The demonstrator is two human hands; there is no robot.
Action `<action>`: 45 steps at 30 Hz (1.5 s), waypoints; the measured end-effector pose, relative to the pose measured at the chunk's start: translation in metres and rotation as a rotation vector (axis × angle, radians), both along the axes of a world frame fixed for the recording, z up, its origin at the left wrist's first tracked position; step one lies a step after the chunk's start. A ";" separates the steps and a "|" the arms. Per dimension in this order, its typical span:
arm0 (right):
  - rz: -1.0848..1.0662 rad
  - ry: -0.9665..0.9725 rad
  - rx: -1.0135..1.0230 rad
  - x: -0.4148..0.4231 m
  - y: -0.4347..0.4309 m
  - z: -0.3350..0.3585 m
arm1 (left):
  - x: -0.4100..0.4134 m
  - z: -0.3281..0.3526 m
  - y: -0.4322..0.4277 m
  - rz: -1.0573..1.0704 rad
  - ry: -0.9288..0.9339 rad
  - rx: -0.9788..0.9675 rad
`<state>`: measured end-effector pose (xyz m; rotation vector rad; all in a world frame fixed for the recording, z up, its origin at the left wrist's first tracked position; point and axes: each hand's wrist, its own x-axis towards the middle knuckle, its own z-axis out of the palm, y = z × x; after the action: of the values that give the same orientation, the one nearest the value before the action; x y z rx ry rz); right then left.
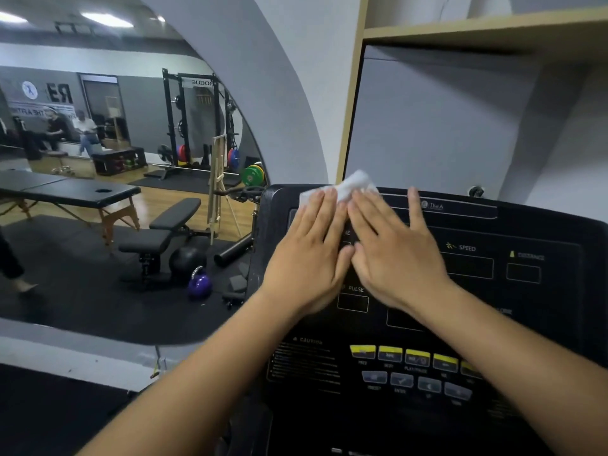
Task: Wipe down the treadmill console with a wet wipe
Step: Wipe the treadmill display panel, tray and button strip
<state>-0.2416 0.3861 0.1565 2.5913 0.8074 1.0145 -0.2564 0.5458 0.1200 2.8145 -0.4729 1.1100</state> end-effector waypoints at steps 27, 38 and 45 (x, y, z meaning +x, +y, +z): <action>0.156 -0.005 0.039 -0.021 -0.007 -0.044 | -0.041 -0.028 0.008 -0.068 0.061 0.040; 0.019 -0.022 0.033 0.003 0.004 -0.008 | -0.013 0.012 0.001 0.018 0.059 -0.020; 0.092 0.008 0.023 -0.026 -0.022 -0.054 | -0.041 -0.038 -0.014 -0.018 0.041 0.009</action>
<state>-0.2671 0.3639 0.1029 2.6005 0.9294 1.0453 -0.2973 0.5319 0.0823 2.8285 -0.5003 1.0474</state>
